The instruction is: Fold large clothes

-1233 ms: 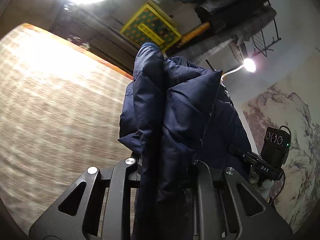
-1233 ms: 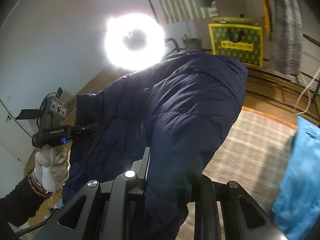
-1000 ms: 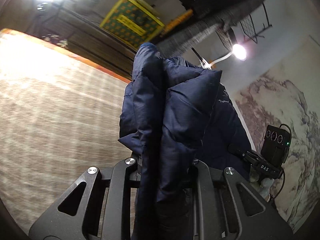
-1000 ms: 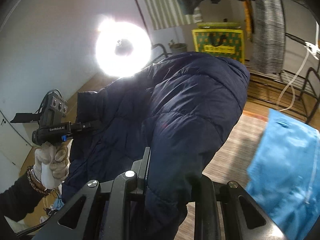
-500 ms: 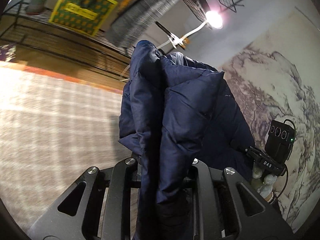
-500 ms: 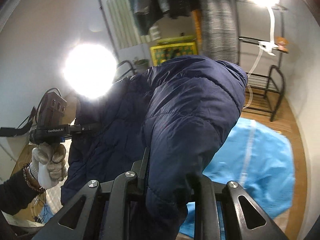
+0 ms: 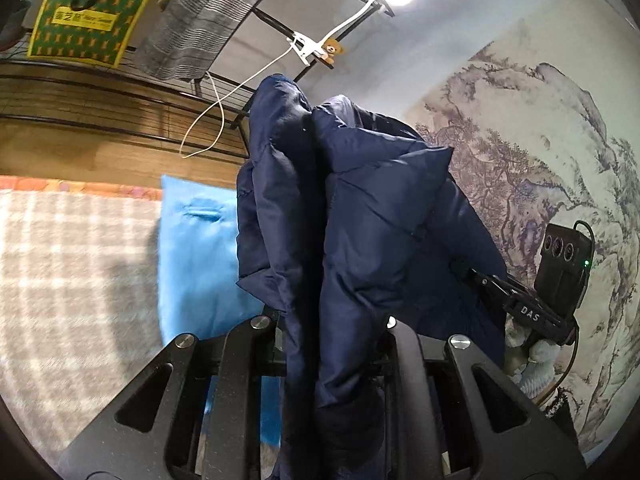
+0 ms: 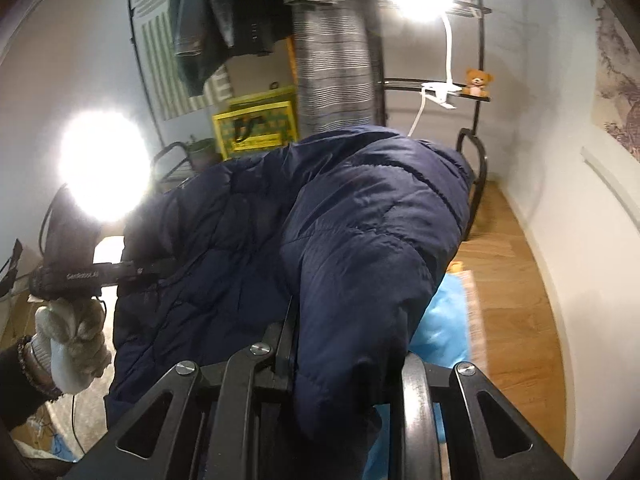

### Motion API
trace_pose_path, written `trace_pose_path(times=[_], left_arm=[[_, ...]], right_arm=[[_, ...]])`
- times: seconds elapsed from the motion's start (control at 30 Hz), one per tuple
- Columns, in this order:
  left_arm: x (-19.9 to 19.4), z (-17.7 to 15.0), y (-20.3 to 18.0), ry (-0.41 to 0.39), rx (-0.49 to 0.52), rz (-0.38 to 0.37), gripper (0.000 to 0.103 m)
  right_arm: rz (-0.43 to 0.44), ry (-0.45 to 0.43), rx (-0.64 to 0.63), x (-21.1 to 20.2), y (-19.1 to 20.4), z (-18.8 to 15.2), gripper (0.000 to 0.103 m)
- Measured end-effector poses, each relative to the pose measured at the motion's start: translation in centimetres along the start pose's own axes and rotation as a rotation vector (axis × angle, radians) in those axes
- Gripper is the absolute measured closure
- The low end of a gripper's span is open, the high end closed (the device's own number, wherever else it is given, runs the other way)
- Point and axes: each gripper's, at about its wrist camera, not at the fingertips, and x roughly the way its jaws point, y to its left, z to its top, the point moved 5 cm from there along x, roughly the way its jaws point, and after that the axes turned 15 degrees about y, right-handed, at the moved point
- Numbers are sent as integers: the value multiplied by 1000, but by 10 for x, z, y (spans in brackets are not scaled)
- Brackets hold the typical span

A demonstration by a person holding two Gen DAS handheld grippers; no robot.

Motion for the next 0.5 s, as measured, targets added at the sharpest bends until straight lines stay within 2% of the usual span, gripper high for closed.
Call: trace_pose_path(times=[0.17,0.37,0.47,0.5], left_arm=[[24,15,11,0,-37,-1,87],[45,11,42,10,-110,13,87],[50,8,59,20,-143,21,86],[51,8,62,23,-153,17,86]], right_arm=[[-32,11,1,19,-18,9,83],[-47,65,-11,53,-32,8,83],[-79,106,-9,73,-42,6,79],[-97,124,-5,79,-46,4,75]])
